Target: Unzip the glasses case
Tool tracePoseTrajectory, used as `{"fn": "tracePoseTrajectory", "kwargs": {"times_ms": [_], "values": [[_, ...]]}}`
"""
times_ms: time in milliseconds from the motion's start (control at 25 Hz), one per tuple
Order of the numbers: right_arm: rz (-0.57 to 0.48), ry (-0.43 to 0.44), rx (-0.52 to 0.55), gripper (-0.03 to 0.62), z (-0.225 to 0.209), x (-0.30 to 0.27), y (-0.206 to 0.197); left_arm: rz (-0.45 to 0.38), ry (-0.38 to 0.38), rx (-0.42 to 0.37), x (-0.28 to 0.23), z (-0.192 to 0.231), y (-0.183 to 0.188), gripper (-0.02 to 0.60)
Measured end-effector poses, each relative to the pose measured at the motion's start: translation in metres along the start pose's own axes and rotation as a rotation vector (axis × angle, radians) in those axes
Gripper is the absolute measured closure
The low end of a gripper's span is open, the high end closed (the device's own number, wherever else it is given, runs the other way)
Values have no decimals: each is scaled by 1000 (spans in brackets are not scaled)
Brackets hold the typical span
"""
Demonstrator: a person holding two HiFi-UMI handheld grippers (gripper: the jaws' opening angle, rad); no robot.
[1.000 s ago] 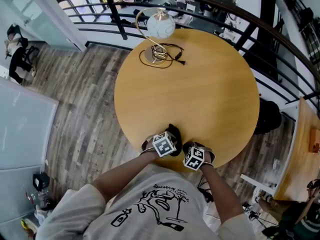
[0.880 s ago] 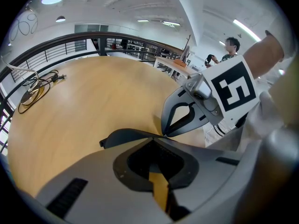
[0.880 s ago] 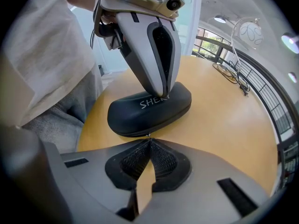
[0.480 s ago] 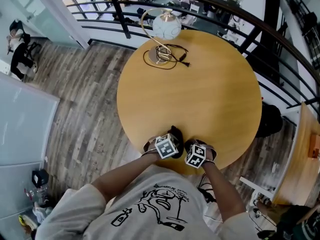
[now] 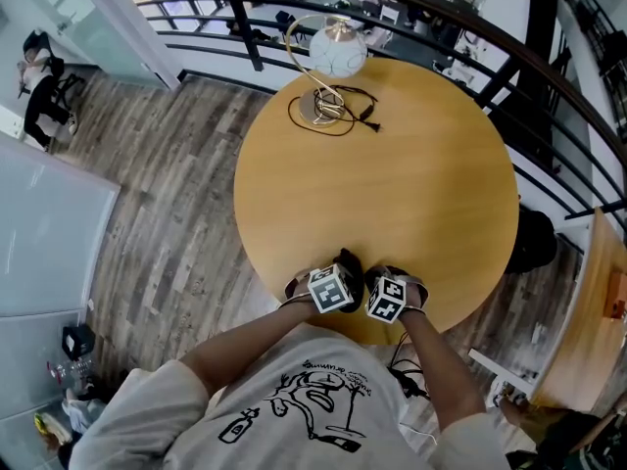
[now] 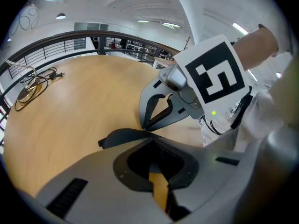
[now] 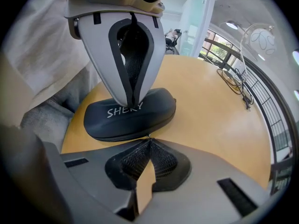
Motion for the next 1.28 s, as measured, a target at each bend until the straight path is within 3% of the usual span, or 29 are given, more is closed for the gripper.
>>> {"fn": "tracePoseTrajectory", "kwargs": {"times_ms": [600, 1280], "values": [[35, -25, 119, 572, -30, 0, 16, -11, -21, 2, 2, 1, 1, 575], [82, -59, 328, 572, -51, -11, 42, -19, -24, -1, -1, 2, -1, 575]]}}
Point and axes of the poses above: the fingertips, and each gripper's own axes: x backward along the fingers, z to its left, y out of its top, the point moved 10 cm from there along x, backward along the fingers, and after that the axes turned 11 degrees about z, right-handed, at the moved point
